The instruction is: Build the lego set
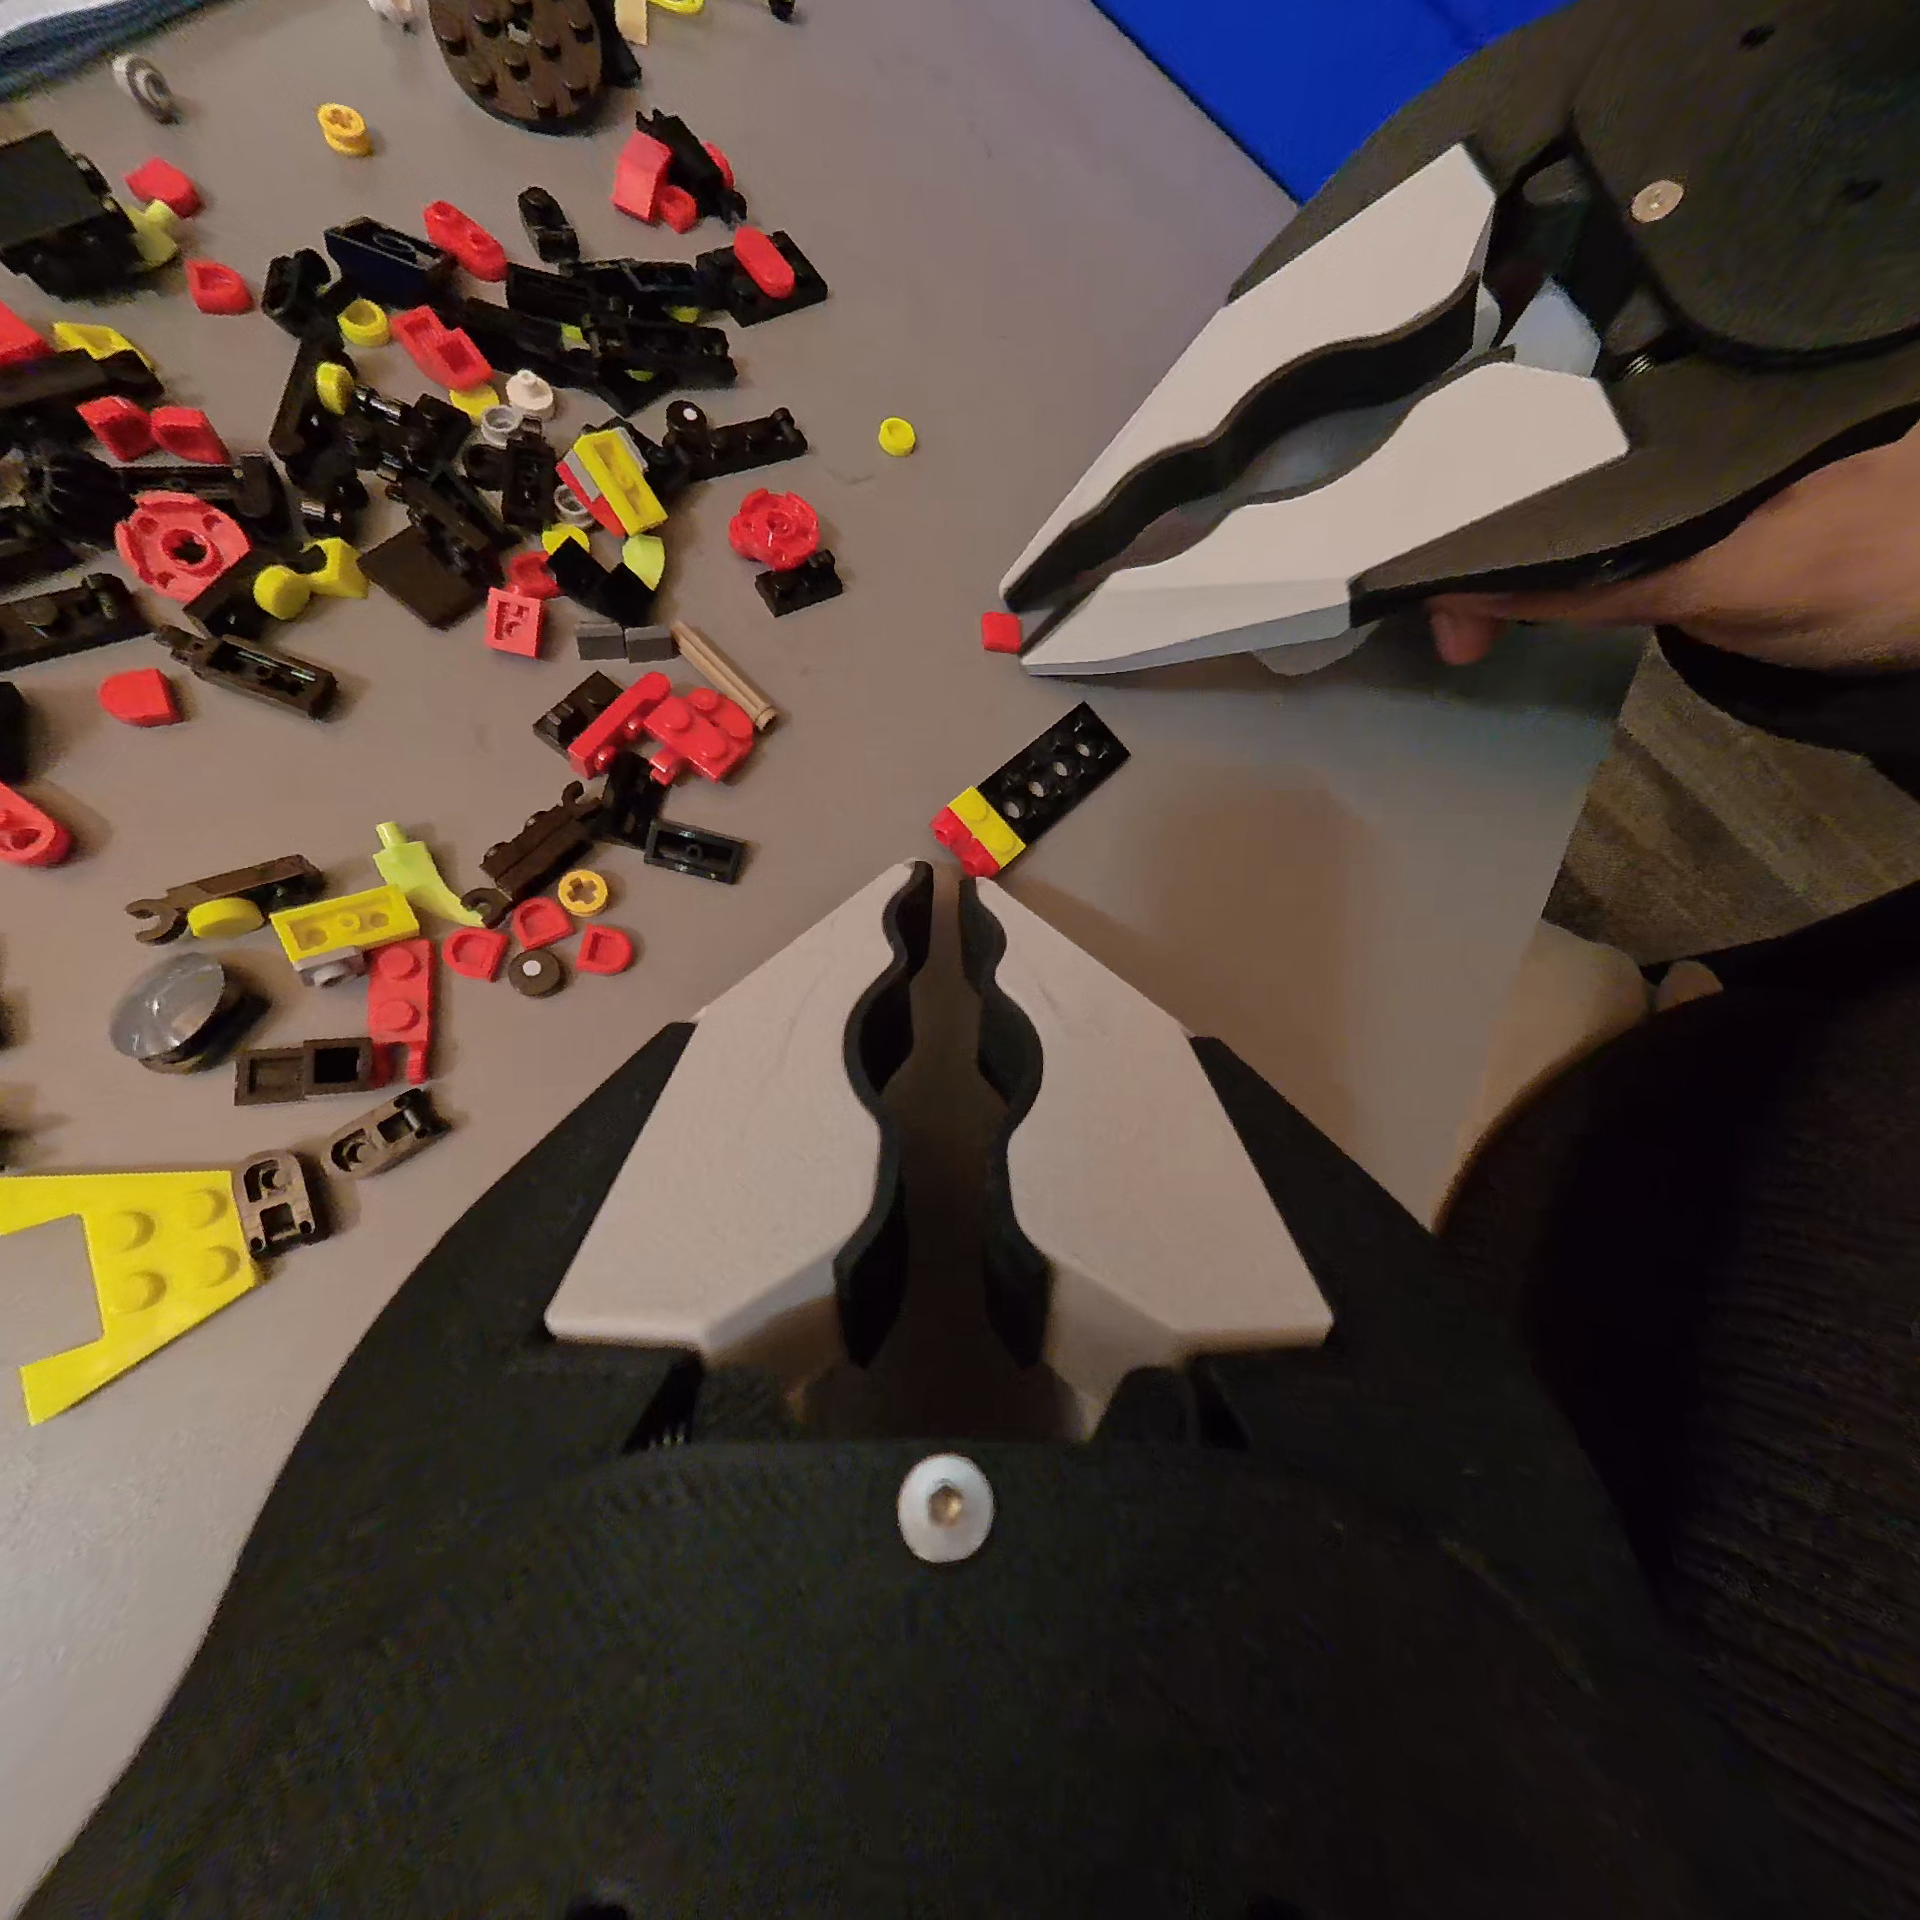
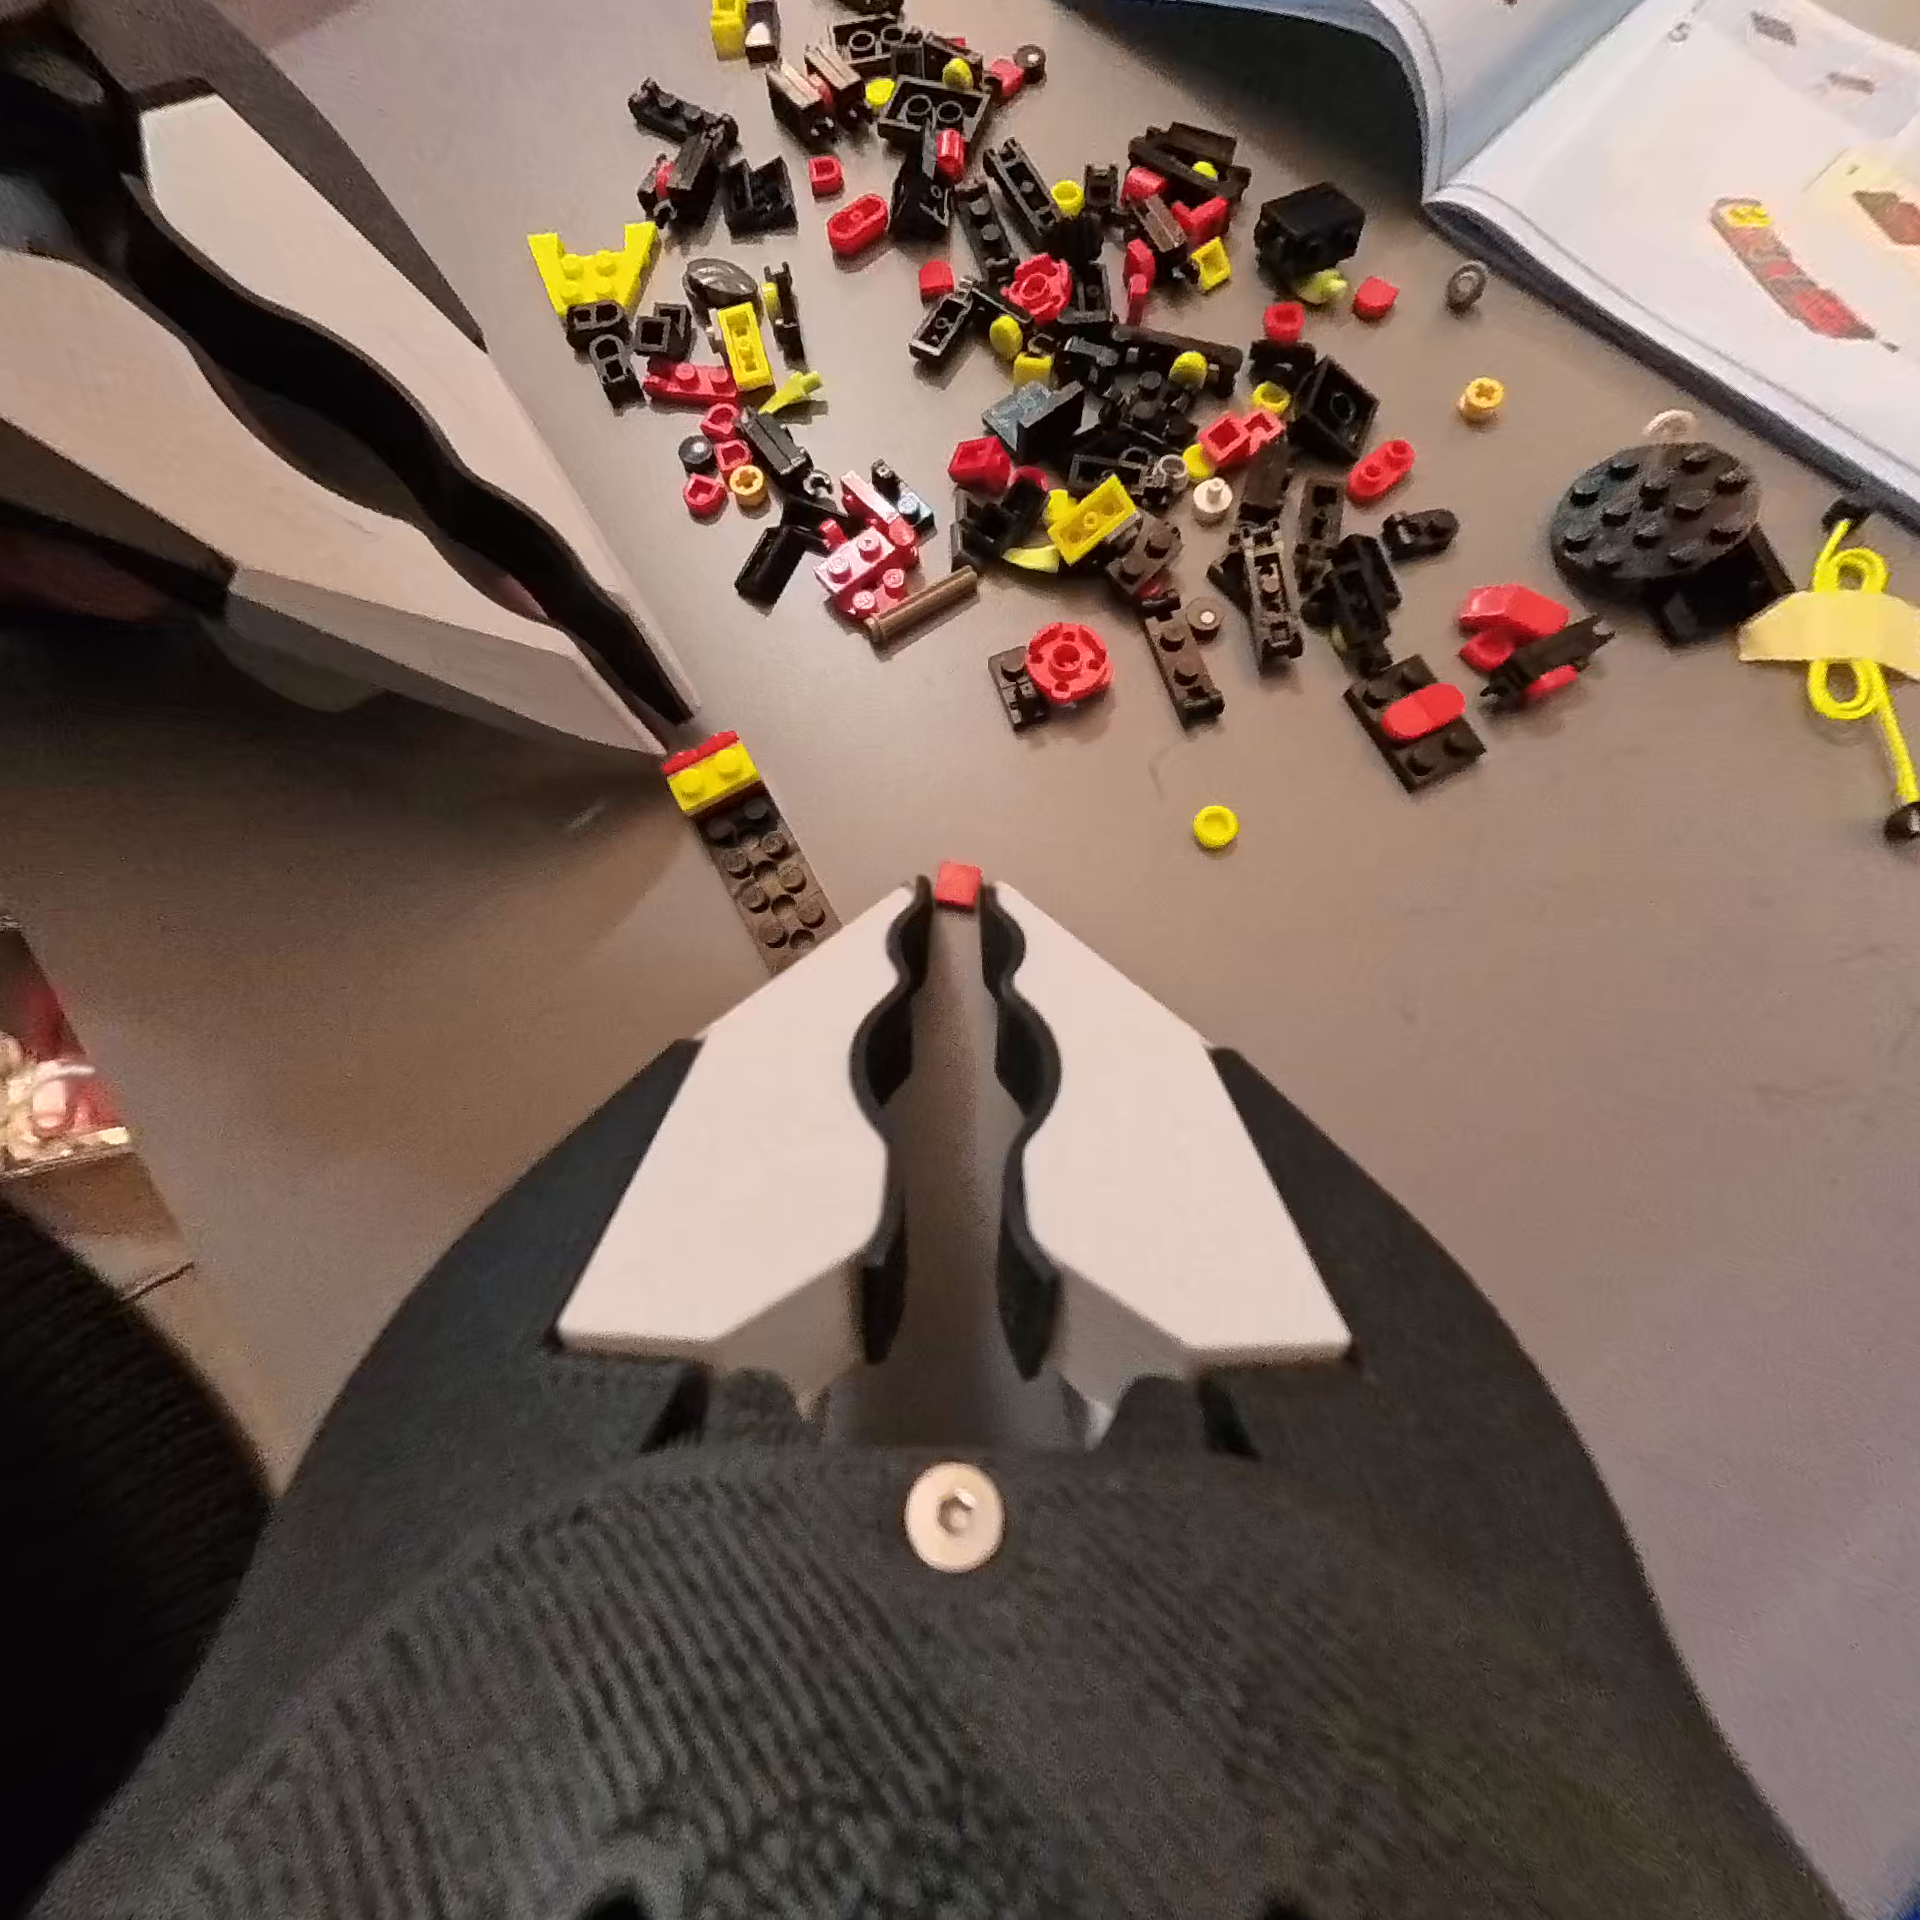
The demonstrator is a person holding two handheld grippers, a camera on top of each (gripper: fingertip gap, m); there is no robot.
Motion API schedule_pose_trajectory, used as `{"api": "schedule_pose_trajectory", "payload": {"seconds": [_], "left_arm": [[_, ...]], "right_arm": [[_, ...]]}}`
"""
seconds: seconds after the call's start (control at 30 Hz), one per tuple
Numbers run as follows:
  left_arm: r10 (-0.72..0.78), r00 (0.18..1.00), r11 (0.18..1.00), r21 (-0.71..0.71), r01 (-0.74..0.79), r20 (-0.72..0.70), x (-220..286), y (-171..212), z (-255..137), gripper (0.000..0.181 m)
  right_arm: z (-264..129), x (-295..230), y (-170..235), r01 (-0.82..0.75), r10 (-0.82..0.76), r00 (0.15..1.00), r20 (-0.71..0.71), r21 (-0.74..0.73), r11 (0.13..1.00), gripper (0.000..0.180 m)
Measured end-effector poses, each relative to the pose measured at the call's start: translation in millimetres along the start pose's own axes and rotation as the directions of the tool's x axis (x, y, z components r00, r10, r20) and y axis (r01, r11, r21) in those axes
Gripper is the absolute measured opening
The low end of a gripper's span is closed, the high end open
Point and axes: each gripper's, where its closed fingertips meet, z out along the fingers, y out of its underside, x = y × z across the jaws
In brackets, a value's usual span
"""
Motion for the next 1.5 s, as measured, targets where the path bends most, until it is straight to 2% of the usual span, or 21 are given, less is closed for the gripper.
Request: {"api": "schedule_pose_trajectory", "payload": {"seconds": [0.03,0.27,0.43,0.53,0.67,0.83,1.23,1.5], "left_arm": [[0.001,1.000,1.000,0.000,-0.001,-0.001,0,0,0,0.003],[0.001,1.000,1.000,0.000,-0.001,-0.009,1,0,0,0.004],[-0.015,1.000,1.000,0.003,0.015,-0.021,1,0,0,0.004],[-0.028,0.999,1.000,0.006,0.028,-0.030,0,-1,-1,0.004],[-0.009,0.997,0.999,0.037,0.012,-0.082,9,-6,-2,0.007],[0.017,0.996,0.999,0.051,-0.013,-0.085,12,-9,-1,0.012],[-0.050,0.992,0.998,0.022,0.053,-0.112,11,-6,2,0.015],[-0.051,0.992,0.998,0.023,0.054,-0.114,11,-6,2,0.015]], "right_arm": [[1,1,0,0.012,-0.012,1.000,-0.006,0.000,1.000,0.006],[2,-1,-4,0.033,-0.034,0.999,0.030,0.015,0.999,0.006],[-11,-35,-28,0.152,-0.187,0.956,0.226,0.164,0.975,0.005],[-8,-34,-23,0.222,-0.249,0.937,0.244,0.132,0.966,0.005],[-7,-42,-15,0.258,-0.285,0.891,0.353,0.124,0.958,0.005],[0,-36,-17,0.342,-0.356,0.860,0.365,0.106,0.934,0.005],[6,-43,-14,0.354,-0.348,0.837,0.421,0.068,0.933,0.005],[9,-43,-12,0.388,-0.378,0.835,0.401,0.059,0.920,0.005]]}}
